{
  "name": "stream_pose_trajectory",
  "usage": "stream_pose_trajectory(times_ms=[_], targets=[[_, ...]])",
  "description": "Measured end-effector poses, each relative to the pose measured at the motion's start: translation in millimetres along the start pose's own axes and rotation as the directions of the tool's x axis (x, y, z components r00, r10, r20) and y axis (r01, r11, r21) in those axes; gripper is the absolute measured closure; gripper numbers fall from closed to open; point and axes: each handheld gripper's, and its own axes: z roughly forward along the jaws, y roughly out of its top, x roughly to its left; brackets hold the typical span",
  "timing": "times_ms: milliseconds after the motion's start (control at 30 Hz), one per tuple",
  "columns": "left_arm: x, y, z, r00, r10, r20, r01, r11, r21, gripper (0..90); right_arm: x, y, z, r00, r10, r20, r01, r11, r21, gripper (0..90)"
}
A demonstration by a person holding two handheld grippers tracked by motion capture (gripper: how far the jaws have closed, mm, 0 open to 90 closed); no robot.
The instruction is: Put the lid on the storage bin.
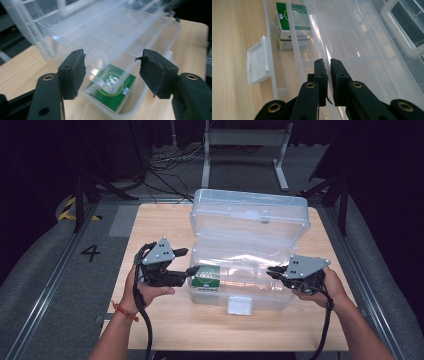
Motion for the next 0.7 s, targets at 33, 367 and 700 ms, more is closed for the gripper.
stream_pose_trajectory(times_ms=[33, 367, 700], targets=[[1.7, 2.3, 1.4, 1.0000, -0.005, -0.004, 0.005, 1.0000, -0.008, 36.7, 0.4, -0.2, 0.3, 1.0000, 0.000, -0.003, 0.000, 1.000, -0.002, 84.8], [14.0, 25.8, 17.3, 0.9983, -0.023, -0.053, 0.022, 0.9996, -0.020, 63.1, 7.2, -4.2, 0.8, 0.9999, 0.003, -0.013, -0.003, 1.000, -0.001, 84.1], [16.7, 22.3, 22.2, 0.9962, -0.049, -0.072, 0.048, 0.9988, -0.008, 82.2, 12.9, -6.7, 0.1, 1.0000, -0.005, -0.002, 0.005, 1.000, 0.007, 83.0]])
